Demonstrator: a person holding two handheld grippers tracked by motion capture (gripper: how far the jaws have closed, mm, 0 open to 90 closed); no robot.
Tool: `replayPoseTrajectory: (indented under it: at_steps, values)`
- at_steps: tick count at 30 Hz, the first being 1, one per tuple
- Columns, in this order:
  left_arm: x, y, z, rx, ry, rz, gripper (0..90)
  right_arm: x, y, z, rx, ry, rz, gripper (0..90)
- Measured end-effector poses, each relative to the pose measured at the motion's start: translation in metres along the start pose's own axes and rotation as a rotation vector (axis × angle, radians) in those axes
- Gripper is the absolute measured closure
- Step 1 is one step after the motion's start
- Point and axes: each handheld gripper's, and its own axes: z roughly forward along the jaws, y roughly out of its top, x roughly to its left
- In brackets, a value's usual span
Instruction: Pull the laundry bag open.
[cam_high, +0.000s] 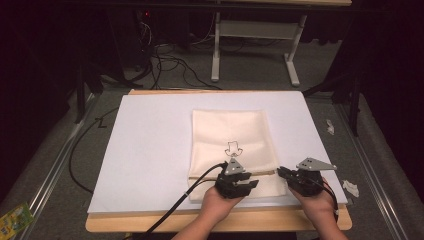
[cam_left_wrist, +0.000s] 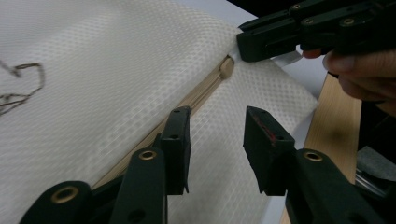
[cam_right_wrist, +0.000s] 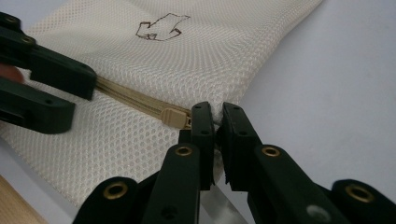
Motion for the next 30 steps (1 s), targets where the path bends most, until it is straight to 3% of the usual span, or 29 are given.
replayPoseTrajectory:
  at_steps: [4,7,14,19,30]
  values:
    - [-0.006,0.007,0.019,0.011,-0.008,-0.025,67.7,0.000,0.000,0.000,-0.009,0.004,0.002,85.4]
    - [-0.008,0.011,0.030,0.028,0.021,-0.026,69.9,-0.001,0.000,-0.001,-0.015,0.010,0.002,85.4]
    - [-0.012,0.019,0.043,0.002,0.054,-0.034,72.5,-0.001,0.001,-0.003,-0.036,0.023,0.008,85.6]
    - [-0.013,0.021,0.045,-0.006,0.057,-0.035,81.6,-0.001,0.002,-0.004,-0.042,0.027,0.014,85.6]
    - [-0.016,0.021,0.042,-0.032,0.041,-0.012,87.1,-0.001,0.002,-0.004,-0.046,0.016,0.020,85.5]
